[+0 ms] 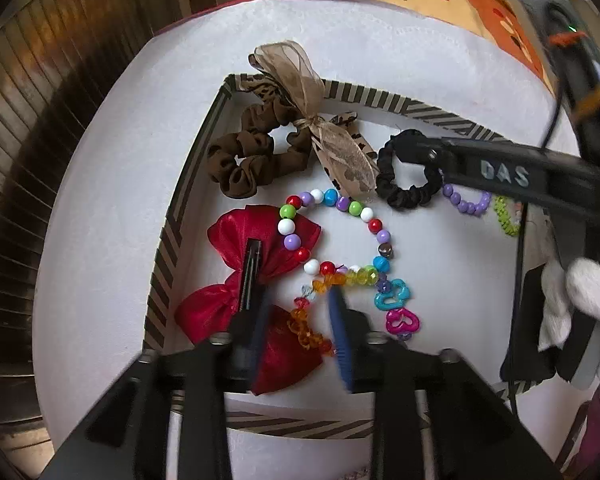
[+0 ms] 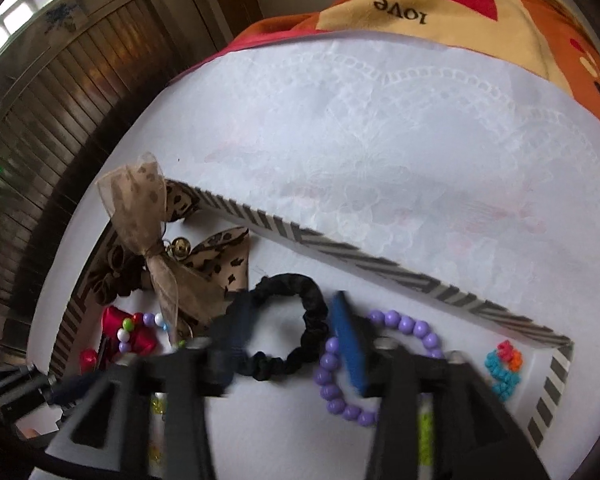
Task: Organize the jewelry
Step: 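Open the left tool to drop the rainbow bracelet while the right tool releases the black scrunchie, then withdraw both open tools from the tray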
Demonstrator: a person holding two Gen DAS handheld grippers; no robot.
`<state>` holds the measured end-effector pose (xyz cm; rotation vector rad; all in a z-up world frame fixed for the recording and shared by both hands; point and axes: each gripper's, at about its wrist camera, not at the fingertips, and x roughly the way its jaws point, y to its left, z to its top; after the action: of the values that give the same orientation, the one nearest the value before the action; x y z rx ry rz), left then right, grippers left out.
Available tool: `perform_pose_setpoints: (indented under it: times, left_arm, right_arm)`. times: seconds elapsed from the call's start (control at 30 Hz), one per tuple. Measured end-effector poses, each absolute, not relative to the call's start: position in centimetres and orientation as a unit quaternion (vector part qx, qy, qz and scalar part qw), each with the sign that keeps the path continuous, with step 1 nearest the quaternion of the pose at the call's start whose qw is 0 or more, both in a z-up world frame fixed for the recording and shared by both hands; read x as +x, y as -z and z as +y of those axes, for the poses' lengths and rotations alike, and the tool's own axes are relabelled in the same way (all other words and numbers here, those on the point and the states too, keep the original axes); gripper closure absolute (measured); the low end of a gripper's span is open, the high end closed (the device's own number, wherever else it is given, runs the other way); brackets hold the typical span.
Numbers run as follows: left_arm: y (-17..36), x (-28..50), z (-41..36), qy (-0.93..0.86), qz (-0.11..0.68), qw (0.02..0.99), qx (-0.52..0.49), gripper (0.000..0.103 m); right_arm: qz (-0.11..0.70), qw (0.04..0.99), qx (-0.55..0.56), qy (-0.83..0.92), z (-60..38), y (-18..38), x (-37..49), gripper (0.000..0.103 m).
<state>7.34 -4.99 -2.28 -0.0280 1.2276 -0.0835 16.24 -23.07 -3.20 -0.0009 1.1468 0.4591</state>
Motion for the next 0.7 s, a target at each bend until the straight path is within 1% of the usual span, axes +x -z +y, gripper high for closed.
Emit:
perform_pose_setpoints:
  times: [0.13,0.33,0.4,0.63,0.7]
  left_arm:
    - [1.7,7.1,-5.1,0.039,0.569,0.821,-0.016,0.087]
    - [0.3,6.4,-4.9,0.032,0.560,0.828,-0.017,0.087]
    - [-0.3,5.8,-5.0,0.031,0.554,0.832,-0.016,0.087]
    - [-1.7,4.5,-4.7,0.028,0.539,0.842,-0.014,0.087]
    - [-2.0,4.0,-4.7,0.027,0.534,0.845,-0.009,0.087]
  right_arm:
    - [0.528,0.821,0.004,-0.218,-23.8,1.8,15.0,0.052]
    - [0.506,0.837,0.013,-0.209,-25.3,-1.4,12.1,0.047]
    - [0.501,0.841,0.017,-0.205,-25.7,-2.2,11.3,0.044]
    - [0.494,0.849,0.021,-0.188,-26.8,-4.2,7.5,0.042]
    - [0.493,0.850,0.024,-0.184,-27.1,-4.6,6.3,0.040]
